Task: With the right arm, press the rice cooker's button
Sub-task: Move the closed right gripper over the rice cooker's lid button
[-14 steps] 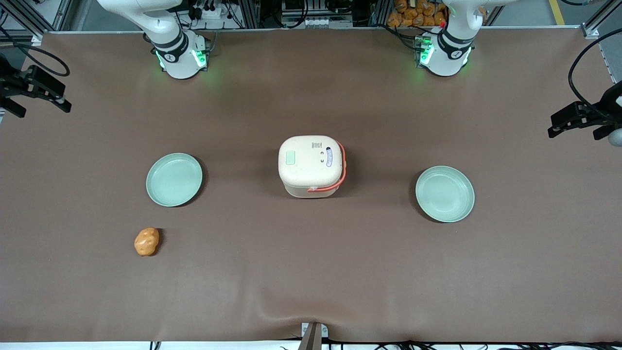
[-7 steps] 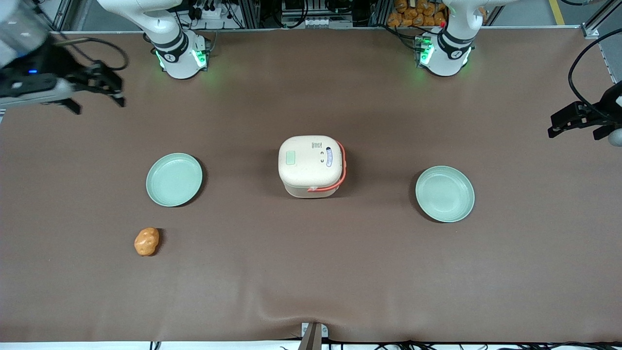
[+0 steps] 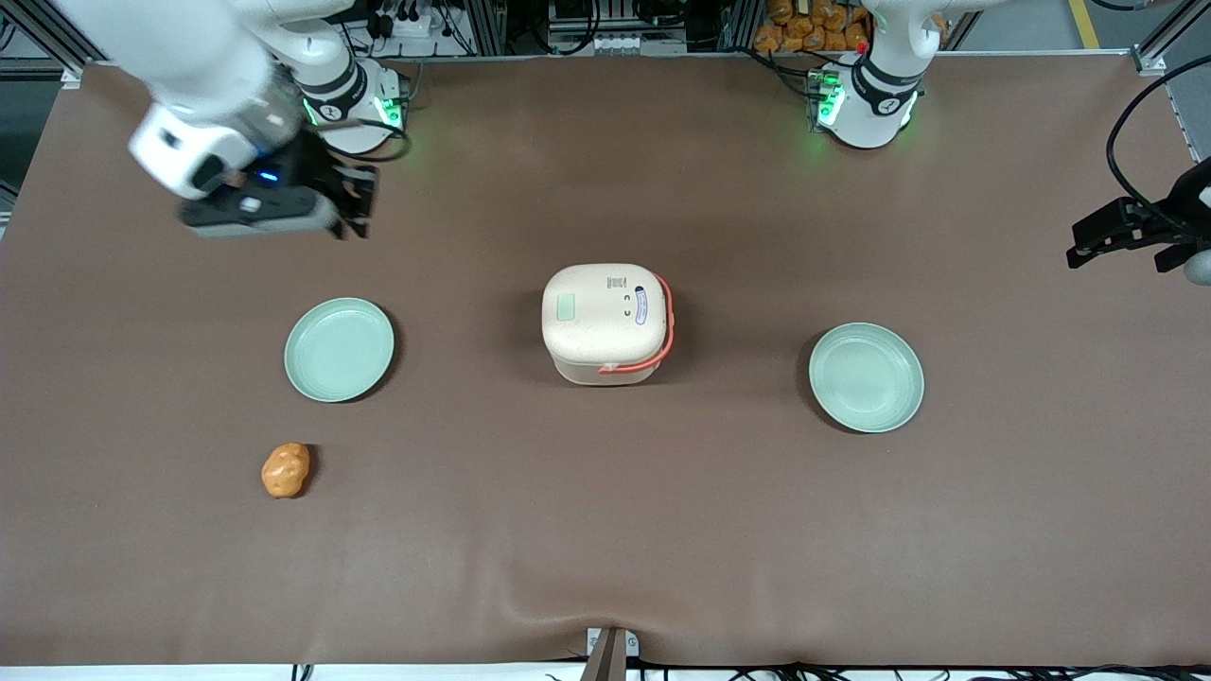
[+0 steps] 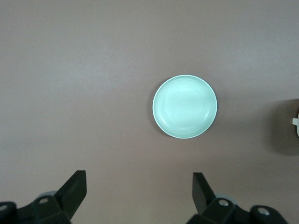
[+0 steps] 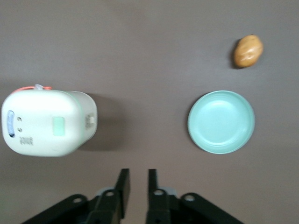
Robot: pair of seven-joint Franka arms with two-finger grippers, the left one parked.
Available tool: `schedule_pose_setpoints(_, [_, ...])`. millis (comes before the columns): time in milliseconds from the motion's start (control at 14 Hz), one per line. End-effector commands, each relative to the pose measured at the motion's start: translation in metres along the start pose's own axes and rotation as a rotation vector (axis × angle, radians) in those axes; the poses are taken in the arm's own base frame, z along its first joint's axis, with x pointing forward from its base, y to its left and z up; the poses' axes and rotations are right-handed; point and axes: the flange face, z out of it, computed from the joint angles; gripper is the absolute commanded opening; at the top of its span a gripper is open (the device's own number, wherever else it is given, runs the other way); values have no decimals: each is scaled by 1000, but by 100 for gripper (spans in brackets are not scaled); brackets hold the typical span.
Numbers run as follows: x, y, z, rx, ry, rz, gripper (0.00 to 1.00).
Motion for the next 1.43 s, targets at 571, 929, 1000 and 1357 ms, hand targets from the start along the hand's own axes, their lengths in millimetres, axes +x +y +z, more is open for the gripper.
schedule_pose_setpoints(571, [2,-142,129,-19,59,8,0])
schedule_pose_setpoints(929, [7,-167,169,-28,108,-2,0])
schedule_pose_setpoints(1000, [8,-170,179,-29,104,-8,0])
schedule_pose_setpoints(1357, [6,-185,217,-58,114,-36,0])
